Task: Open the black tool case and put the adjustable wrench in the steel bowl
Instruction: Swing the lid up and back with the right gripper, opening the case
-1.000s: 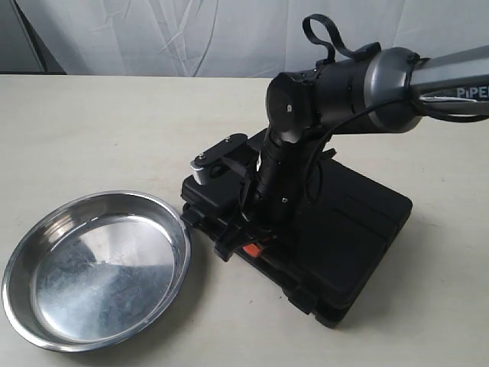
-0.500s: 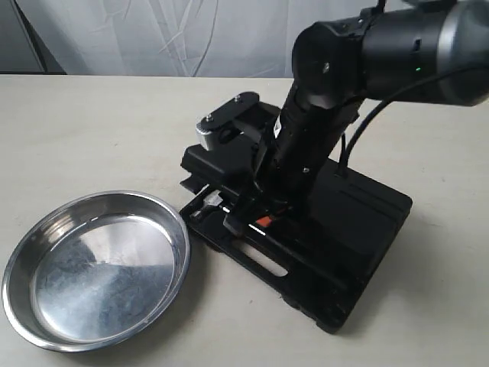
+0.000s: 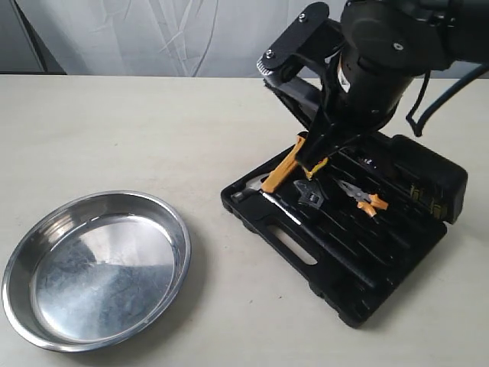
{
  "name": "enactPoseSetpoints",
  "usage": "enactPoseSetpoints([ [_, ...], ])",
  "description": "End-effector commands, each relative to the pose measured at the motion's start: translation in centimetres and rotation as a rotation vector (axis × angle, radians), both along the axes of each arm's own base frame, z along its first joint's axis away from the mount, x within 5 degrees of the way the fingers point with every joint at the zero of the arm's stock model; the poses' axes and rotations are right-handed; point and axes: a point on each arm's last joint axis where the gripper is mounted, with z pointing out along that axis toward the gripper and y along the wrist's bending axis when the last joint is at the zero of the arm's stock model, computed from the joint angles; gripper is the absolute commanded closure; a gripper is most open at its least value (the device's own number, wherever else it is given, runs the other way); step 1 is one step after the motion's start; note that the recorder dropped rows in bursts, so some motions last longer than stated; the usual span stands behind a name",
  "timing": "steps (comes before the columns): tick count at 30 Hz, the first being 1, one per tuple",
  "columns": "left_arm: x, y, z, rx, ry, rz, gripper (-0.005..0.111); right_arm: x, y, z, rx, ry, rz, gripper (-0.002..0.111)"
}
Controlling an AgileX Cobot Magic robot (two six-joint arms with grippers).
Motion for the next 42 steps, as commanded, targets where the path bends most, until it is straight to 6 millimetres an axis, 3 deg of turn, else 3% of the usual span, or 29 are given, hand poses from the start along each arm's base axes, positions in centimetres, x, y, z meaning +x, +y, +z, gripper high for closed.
enactPoseSetpoints([
  [1, 0.0, 0.0, 0.1, -0.002, -0.003, -0.001, 0.106, 0.4, -1.1, 0.2, -0.076, -0.043, -0.056, 0.109],
  [7, 0.0, 0.0, 0.1, -0.002, -0.003, -0.001, 0.106, 1.4, -2.6, 0.2, -0.091, -0.050, -0.107, 0.109],
  [20, 0.0, 0.0, 0.1, -0.002, -0.003, -0.001, 0.106, 5.3, -10.1, 0.1, -0.059, -0.111, -0.377, 0.109],
  [25, 0.0, 0.0, 0.1, -0.002, -0.003, -0.001, 0.106, 5.4, -10.7, 0.3, -0.086, -0.124, -0.402, 0.109],
  [34, 0.0, 0.0, 0.1, -0.002, -0.003, -0.001, 0.106, 5.2, -13.1, 2.0, -0.319, -0.282, -0.578, 0.109],
  [42, 0.0, 0.0, 0.1, -0.002, -0.003, -0.001, 0.106, 5.3, -13.7, 2.5, -0.384, -0.311, -0.586, 0.109],
])
